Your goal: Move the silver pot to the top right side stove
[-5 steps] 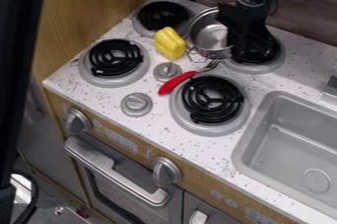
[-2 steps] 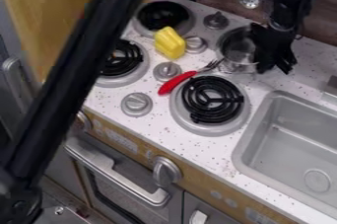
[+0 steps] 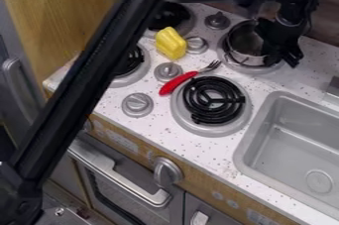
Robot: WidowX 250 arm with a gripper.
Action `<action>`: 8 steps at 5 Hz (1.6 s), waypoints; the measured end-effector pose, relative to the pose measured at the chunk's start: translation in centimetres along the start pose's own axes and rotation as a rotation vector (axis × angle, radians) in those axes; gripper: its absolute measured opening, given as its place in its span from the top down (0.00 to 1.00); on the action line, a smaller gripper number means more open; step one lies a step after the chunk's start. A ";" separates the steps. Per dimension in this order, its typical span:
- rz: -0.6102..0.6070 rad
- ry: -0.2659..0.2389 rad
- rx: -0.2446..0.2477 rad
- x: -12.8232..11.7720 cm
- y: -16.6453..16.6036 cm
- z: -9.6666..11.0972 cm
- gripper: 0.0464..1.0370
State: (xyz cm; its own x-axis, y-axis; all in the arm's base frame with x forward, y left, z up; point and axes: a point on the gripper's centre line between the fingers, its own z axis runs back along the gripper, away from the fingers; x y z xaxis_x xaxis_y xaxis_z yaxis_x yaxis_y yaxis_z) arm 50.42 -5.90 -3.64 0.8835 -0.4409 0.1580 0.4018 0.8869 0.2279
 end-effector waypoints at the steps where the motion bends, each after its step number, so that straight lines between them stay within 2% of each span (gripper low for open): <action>1: -0.005 0.000 0.007 0.0 0.1 0.0 0.95; 2: -0.001 0.013 0.007 -0.6 -0.2 -0.8 0.78; 4: 0.044 -0.053 0.027 -0.9 0.0 0.4 0.19; 5: 0.079 -0.109 0.041 -0.6 0.5 2.7 0.04; 6: 0.120 -0.149 0.050 -1.4 0.7 5.2 0.04; 7: 0.200 -0.072 0.001 -3.3 0.6 7.8 0.04; 8: 0.283 0.081 -0.078 -5.9 -0.7 8.5 0.04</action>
